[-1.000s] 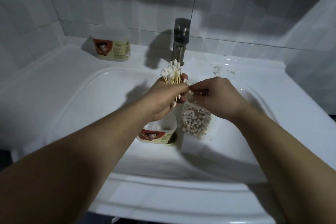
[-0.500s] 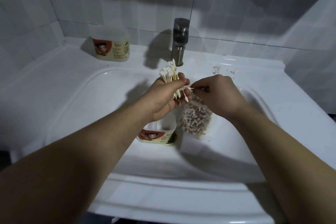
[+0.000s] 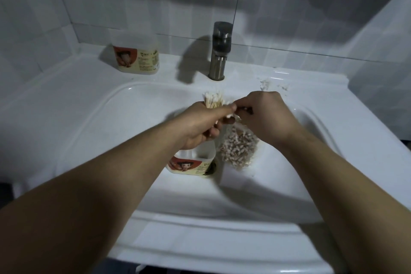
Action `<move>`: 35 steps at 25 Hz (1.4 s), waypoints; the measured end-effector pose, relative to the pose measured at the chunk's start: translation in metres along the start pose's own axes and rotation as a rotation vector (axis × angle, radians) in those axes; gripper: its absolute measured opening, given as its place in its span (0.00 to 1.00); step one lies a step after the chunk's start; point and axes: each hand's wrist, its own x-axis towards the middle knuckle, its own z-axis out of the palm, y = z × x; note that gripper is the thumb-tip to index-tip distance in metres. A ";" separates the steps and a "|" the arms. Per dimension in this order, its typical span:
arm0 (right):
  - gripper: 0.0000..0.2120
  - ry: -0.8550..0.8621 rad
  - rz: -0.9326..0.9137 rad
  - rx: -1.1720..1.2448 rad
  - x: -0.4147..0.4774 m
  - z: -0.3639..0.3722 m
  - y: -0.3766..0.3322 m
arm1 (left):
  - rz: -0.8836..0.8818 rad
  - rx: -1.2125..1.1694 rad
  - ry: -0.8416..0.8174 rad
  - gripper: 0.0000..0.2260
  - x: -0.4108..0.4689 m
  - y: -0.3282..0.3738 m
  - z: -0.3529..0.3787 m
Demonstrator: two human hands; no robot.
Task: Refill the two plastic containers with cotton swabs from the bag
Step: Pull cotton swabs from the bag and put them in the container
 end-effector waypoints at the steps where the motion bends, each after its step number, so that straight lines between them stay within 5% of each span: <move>1: 0.12 -0.001 -0.016 -0.002 0.000 0.001 -0.001 | 0.015 0.046 -0.034 0.04 -0.001 -0.001 0.002; 14: 0.11 0.300 0.324 0.697 0.003 -0.011 0.004 | 0.176 -0.043 0.057 0.05 0.005 0.001 0.001; 19: 0.10 0.249 0.361 0.915 0.005 -0.011 0.004 | 0.269 -0.043 0.128 0.09 0.007 0.004 -0.001; 25: 0.09 0.106 0.350 1.003 0.002 -0.004 -0.003 | 0.224 -0.020 -0.141 0.14 -0.004 0.001 0.004; 35: 0.08 0.093 0.335 0.862 0.002 -0.001 -0.001 | 0.198 0.159 -0.215 0.07 -0.005 -0.003 0.002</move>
